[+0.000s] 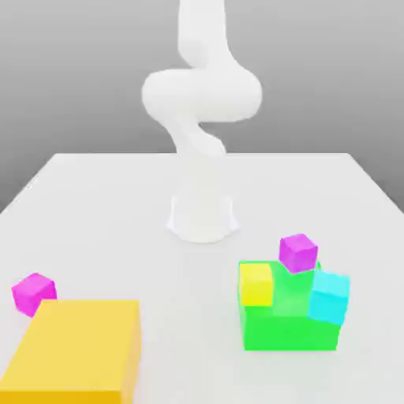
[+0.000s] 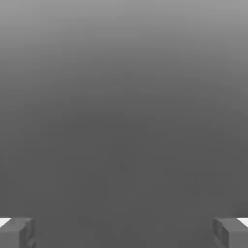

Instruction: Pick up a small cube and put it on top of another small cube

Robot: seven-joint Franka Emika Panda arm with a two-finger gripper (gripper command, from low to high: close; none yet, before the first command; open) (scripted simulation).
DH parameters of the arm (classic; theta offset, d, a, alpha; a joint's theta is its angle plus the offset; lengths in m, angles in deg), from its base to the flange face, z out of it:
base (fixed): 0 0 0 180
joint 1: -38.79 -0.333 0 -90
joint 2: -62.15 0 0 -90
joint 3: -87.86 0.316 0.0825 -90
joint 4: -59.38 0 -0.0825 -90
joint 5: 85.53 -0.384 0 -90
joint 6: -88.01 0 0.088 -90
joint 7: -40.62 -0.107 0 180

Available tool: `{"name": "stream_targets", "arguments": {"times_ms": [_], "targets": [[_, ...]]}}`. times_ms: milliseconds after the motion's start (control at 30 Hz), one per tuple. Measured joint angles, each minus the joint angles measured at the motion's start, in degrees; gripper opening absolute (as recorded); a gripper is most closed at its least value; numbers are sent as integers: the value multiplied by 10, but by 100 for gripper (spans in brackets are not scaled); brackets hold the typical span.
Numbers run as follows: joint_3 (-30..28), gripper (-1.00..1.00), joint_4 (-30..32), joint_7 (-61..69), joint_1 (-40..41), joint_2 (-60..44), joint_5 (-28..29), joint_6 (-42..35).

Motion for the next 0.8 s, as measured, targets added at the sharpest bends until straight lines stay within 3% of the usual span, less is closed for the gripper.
{"name": "stream_targets", "arguments": {"times_ms": [433,633,800], "targets": [[-201,0,92,169,12,-275,-107,124],[-254,0,134,240,67,-399,-149,181],[-284,0,171,263,115,-486,-134,234]]}}
